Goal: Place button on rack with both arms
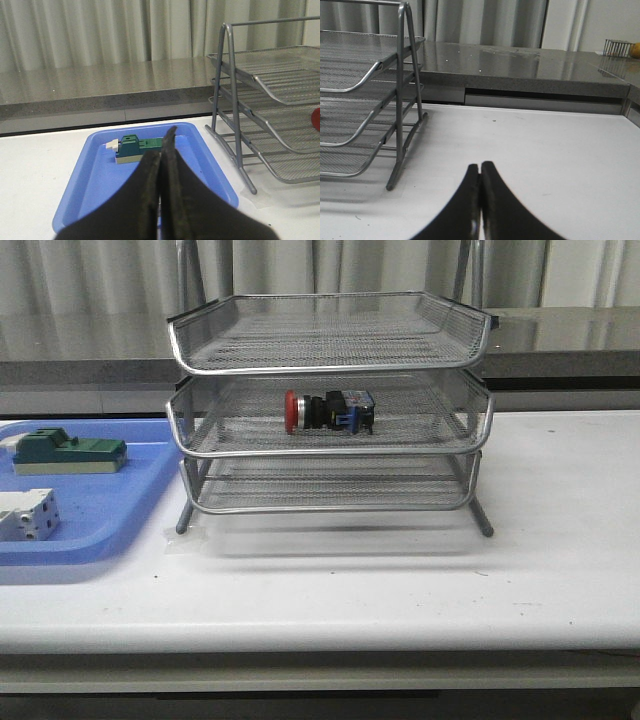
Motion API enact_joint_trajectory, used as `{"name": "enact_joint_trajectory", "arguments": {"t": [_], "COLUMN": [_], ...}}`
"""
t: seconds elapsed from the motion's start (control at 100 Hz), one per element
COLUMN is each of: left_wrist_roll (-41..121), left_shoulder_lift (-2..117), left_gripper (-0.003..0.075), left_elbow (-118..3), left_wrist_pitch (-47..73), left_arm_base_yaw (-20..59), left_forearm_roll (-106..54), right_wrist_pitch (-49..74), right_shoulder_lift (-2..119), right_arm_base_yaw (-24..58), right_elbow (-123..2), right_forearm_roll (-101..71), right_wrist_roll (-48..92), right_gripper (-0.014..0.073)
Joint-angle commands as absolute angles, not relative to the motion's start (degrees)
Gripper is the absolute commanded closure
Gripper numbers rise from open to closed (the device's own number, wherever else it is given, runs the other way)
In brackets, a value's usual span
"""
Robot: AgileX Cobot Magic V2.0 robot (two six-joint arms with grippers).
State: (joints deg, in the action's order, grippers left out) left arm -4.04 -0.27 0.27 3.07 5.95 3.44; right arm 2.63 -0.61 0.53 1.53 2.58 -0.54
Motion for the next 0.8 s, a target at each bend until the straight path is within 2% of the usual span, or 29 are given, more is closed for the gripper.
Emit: {"name": "enact_joint_trajectory", "arguments": {"t": [0.0,0.79], "left_wrist_roll": [-4.6,-4.6], "left_shoulder_lift": [-2.1,-2.1], "left_gripper": [0.0741,0.0741], "left_elbow": [2.1,2.1], "left_wrist_pitch": [-1.5,-1.7], "left_arm_base_yaw": [6.0,6.0], "left_forearm_roll": [3.6,3.0], "right_wrist_pitch": [-1.4,-1.3], "right_shoulder_lift": [-1.6,-1.6], "right_arm_base_yaw": [0.2,0.2], "right_elbow": [1.6,1.6], "right_forearm_roll": [2.9,2.9], "right_wrist_roll": [-0.5,-0.5], "right_gripper": [0.0651,0.0651]}}
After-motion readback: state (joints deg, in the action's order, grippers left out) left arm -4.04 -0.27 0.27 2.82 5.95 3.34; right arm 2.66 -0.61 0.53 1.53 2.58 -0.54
